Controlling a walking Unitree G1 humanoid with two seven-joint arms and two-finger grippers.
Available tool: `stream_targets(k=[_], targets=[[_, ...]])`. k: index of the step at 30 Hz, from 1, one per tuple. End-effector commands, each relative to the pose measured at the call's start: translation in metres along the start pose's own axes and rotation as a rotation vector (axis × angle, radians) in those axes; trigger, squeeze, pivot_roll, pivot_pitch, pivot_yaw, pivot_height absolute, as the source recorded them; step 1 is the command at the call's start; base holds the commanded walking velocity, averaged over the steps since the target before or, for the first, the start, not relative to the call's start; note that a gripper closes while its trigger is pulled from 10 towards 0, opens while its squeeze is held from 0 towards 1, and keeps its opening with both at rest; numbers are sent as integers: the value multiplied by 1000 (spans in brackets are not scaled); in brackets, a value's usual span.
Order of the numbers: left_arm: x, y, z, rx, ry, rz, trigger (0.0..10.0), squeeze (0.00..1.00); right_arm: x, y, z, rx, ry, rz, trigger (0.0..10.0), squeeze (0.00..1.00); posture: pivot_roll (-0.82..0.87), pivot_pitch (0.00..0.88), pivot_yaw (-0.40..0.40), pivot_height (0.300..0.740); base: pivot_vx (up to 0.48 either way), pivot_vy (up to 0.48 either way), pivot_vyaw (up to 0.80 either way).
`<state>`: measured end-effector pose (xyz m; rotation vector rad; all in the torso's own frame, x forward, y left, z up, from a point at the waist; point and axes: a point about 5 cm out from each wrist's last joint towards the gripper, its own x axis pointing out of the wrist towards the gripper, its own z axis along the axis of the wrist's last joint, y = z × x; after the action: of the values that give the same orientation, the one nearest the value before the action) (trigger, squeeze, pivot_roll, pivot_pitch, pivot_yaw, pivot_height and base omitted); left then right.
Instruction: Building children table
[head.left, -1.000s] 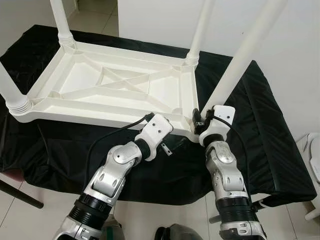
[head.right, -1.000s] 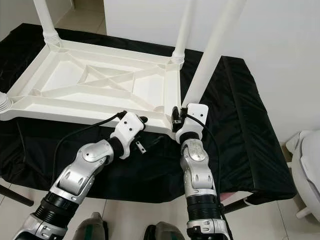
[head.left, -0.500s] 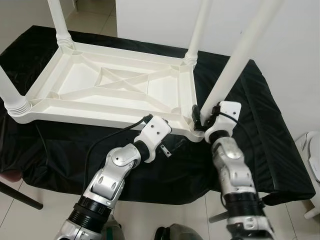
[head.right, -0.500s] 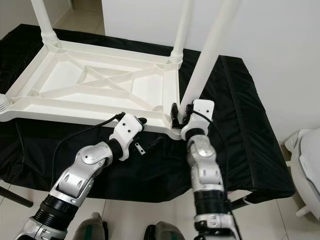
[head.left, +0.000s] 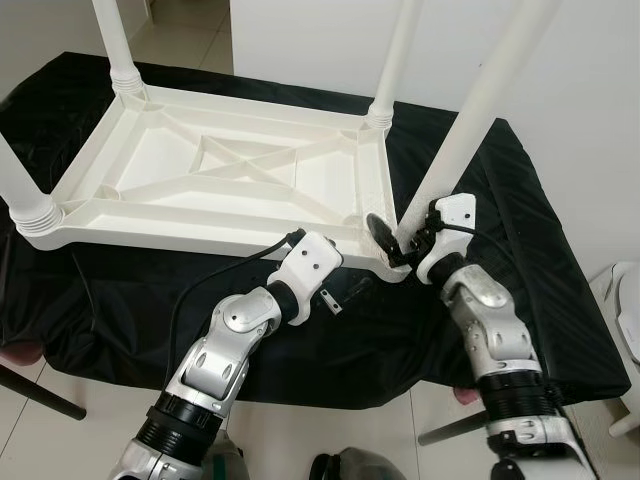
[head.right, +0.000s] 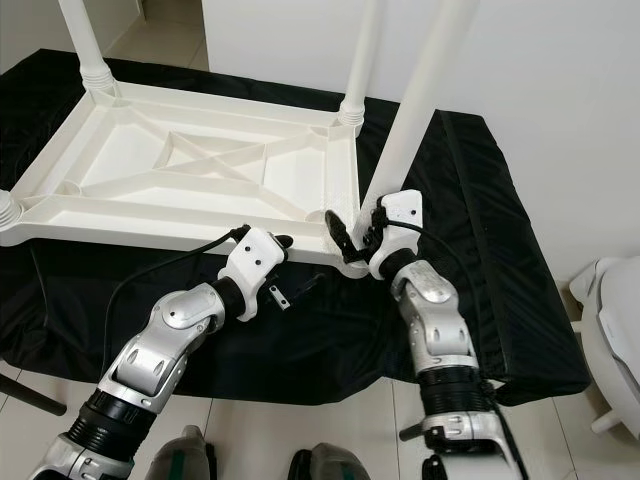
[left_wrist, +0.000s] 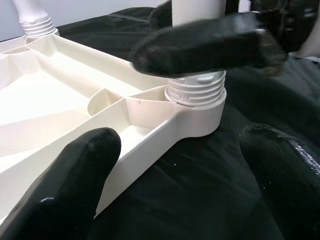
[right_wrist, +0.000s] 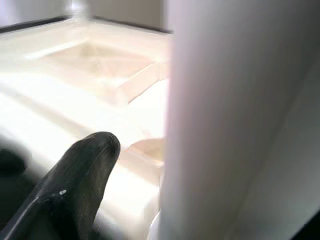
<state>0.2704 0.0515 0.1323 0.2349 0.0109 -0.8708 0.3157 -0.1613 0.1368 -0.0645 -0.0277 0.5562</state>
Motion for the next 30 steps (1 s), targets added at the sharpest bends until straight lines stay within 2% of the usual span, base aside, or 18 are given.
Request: stream_targets(k=[1,10,11,12,13,14,15,30], targets=[[0,1,4,22,-14,28,10000,0,1,-3,-1,-6,2,38,10000,0,10,0,-82,740,0,0,0],[-1,2,5,25,-15,30,10000,0,2,-18,-2,-33,26,65,10000,0,11,0,-74,740,0,0,0],[-1,1,5,24,-16,29,10000,0,2,-21,-3,-39,33,67,9098,0,13,0,-73,740,0,0,0],[-1,1,5,24,-16,29,10000,0,2,-21,-3,-39,33,67,9098,0,13,0,-73,740,0,0,0],[-1,1,5,24,-16,27,10000,0,3,-22,-4,-38,38,75,7608,0,14,0,-72,740,0,0,0],[0,0,5,25,-17,26,10000,0,3,-24,-7,-42,43,82,4078,0,14,0,-72,740,0,0,0],[0,0,6,26,-18,24,10000,0,3,-25,-9,-36,48,90,0,0,17,0,-73,740,0,0,0],[2,-1,9,29,-27,11,10000,0,-1,-24,-21,15,46,110,0,0,5,0,-66,740,0,0,0]])
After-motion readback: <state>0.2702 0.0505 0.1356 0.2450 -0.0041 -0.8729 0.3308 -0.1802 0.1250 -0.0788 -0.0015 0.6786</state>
